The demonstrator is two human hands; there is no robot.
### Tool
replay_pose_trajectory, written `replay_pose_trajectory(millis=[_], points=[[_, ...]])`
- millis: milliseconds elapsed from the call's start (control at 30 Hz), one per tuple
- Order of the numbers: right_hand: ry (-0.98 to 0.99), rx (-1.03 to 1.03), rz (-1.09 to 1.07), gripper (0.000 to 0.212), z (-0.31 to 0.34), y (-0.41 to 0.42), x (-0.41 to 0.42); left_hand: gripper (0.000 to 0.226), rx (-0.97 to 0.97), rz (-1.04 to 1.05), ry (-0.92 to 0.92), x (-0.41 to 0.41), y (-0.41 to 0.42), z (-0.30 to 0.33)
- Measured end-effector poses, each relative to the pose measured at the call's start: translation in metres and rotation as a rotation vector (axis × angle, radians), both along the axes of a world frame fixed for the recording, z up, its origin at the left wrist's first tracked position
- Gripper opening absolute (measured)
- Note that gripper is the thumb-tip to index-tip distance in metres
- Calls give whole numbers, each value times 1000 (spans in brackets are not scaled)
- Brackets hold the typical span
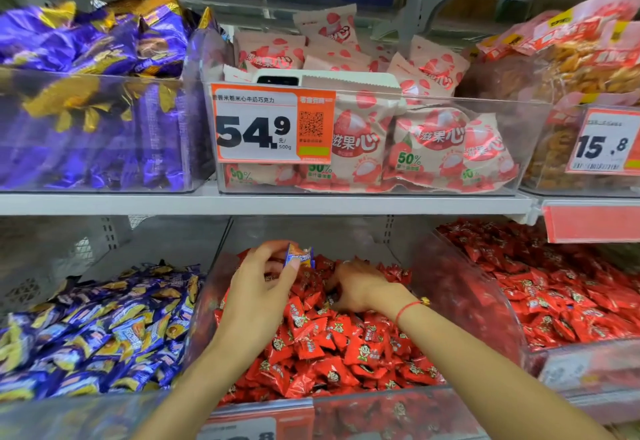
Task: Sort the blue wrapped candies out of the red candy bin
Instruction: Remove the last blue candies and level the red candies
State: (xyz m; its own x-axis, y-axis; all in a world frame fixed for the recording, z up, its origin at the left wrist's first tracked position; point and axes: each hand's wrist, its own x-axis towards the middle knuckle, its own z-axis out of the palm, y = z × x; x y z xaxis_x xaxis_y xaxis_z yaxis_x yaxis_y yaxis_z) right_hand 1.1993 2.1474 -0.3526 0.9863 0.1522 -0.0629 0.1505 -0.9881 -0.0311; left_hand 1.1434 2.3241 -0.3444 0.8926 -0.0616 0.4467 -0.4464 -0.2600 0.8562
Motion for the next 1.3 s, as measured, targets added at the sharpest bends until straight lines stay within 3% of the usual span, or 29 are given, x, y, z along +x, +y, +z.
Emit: replay_pose_trajectory(millis=[133, 200, 333, 400, 467, 533, 633, 767, 867, 967, 1100, 1167, 1233, 1300], points=[[78, 68, -22, 30, 7, -10, -1, 20, -32, -40, -12, -1, 4, -1], [52, 207, -43, 33, 13, -22, -10, 19, -34, -61, -11, 0, 4, -1], [-164, 961, -72, 16, 30, -32, -44, 22, -43, -155, 52, -3, -3, 4], [-266, 1161, 31, 19, 39, -26, -64, 23, -108, -184, 147, -4, -10, 8], [-335, 1114, 135, 23, 41, -17, -79, 17, -246, -232, 309, -6, -17, 14], [-434, 899, 171, 26, 39, -11, -83, 15, -336, -298, 423, -8, -20, 18], [-444, 782, 153, 30, 40, -13, -81, 23, -314, -318, 390, -10, -19, 15], [-176, 979, 251, 31, 40, -15, -78, 20, -336, -285, 403, -8, -10, 12], [-196, 996, 243, 28, 31, -7, -76, 17, -368, -313, 466, -10, -9, 14], [-245, 1120, 191, 30, 28, 4, -73, 30, -343, -280, 414, -10, -9, 10], [-67, 1349, 179, 41, 33, -3, -74, 26, -409, -240, 401, -7, -1, 10], [-147, 1184, 111, 37, 33, -19, -63, 22, -373, -217, 384, -4, 2, 8], [-226, 863, -27, 29, 30, -37, -43, 27, -243, -182, 320, -3, 1, 4], [-173, 539, -102, 23, 25, -46, -24, 29, -122, -168, 254, -4, -2, 2]])
